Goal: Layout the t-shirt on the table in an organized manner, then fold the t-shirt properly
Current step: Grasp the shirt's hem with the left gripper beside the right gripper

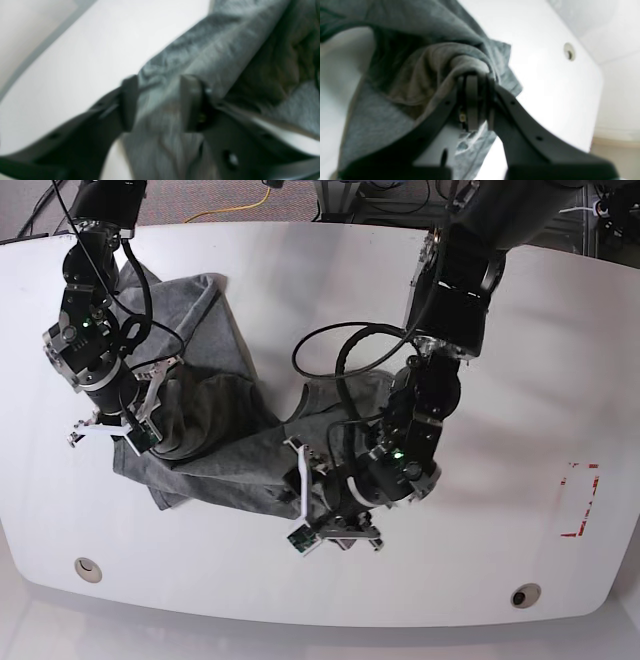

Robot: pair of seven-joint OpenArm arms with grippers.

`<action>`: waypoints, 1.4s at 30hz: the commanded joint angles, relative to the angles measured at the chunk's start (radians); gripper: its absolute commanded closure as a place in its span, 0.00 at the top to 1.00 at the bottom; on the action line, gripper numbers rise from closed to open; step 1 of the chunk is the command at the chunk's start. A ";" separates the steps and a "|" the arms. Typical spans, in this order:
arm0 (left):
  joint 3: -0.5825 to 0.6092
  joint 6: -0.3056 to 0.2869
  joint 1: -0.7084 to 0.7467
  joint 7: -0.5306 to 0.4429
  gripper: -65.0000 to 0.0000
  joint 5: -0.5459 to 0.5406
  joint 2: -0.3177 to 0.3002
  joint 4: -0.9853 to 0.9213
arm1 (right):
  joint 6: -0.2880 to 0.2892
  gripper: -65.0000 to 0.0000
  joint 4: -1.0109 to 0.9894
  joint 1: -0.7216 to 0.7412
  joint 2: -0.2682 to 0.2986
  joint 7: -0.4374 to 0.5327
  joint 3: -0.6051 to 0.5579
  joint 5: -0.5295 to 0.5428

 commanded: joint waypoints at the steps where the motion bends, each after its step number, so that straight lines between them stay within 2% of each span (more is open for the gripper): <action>1: 0.071 0.055 -0.080 -0.101 0.56 -0.020 0.020 -0.081 | -0.007 0.00 0.031 -0.008 0.014 0.027 0.032 0.003; 5: 0.157 0.115 -0.146 -0.211 0.68 -0.026 0.020 -0.216 | -0.007 0.00 0.036 -0.015 -0.001 0.027 0.051 0.003; 9: 0.209 0.158 -0.219 -0.325 0.78 -0.096 0.020 -0.368 | -0.007 0.00 0.036 -0.040 0.001 0.027 0.076 0.003; 14: 0.243 0.229 -0.317 -0.447 0.79 -0.218 0.020 -0.569 | -0.007 0.00 0.036 -0.047 -0.006 0.027 0.114 0.003; 19: 0.244 0.245 -0.394 -0.567 0.79 -0.305 0.020 -0.756 | -0.007 0.00 0.036 -0.049 -0.006 0.027 0.117 0.003; 23: 0.260 0.255 -0.396 -0.576 0.79 -0.343 0.020 -0.801 | -0.007 0.00 0.037 -0.051 -0.007 0.027 0.117 0.003; 28: 0.260 0.354 -0.347 -0.576 0.79 -0.354 0.020 -0.799 | -0.007 0.00 0.039 -0.051 -0.012 0.027 0.136 0.003; 30: 0.260 0.373 -0.328 -0.576 0.79 -0.351 0.020 -0.799 | -0.007 0.00 0.037 -0.051 -0.013 0.027 0.154 0.003; 42: 0.261 0.391 -0.221 -0.576 0.79 -0.346 0.017 -0.752 | -0.007 0.00 0.036 -0.051 -0.013 0.027 0.159 0.003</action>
